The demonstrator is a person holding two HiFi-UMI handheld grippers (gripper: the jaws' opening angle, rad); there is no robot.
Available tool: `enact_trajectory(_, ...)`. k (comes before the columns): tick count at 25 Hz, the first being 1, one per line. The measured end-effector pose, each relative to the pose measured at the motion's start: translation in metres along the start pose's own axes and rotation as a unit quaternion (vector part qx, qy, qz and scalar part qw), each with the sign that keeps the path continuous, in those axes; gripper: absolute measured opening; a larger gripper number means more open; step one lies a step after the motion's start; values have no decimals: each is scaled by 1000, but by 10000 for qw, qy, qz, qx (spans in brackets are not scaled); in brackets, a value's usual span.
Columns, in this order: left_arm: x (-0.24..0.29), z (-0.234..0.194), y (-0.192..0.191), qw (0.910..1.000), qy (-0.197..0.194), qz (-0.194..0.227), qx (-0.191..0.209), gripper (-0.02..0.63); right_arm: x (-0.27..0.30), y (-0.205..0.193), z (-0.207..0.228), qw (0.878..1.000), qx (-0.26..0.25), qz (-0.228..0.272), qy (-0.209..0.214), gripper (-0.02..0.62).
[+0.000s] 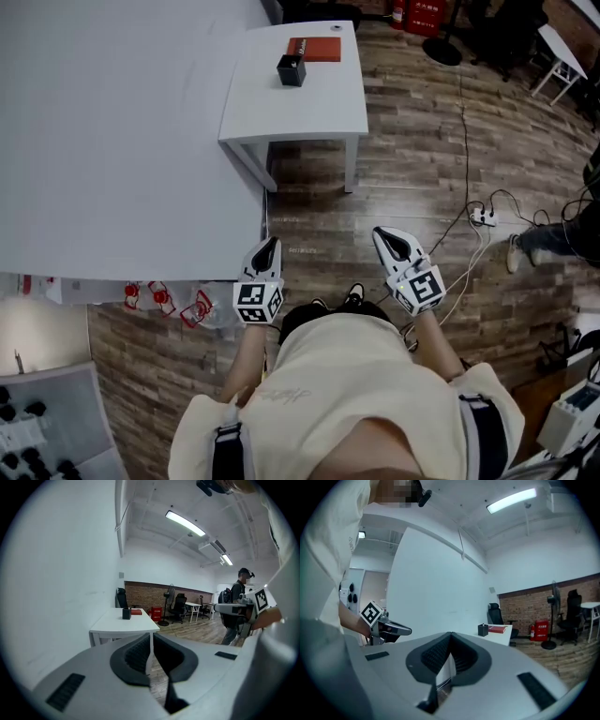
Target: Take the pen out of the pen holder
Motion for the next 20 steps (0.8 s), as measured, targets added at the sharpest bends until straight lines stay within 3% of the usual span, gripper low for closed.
enact_trajectory(9, 27, 23, 4, 9999, 71, -106, 12, 36, 3, -25, 23, 9991, 265, -177, 290, 6)
enact_trajectory(20, 104, -12, 11, 9994, -88, -155, -282, 36, 62, -26, 68, 9986, 158, -411, 278, 6)
Point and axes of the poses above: the fingertips, and each gripper's own axes: x forward along the fingers, z to its right, y out of its top, the point moved 10 cm from there along -x, backward along the fingers, and after that the axes turned 13 degrees about -x, right-handed, at the moved point
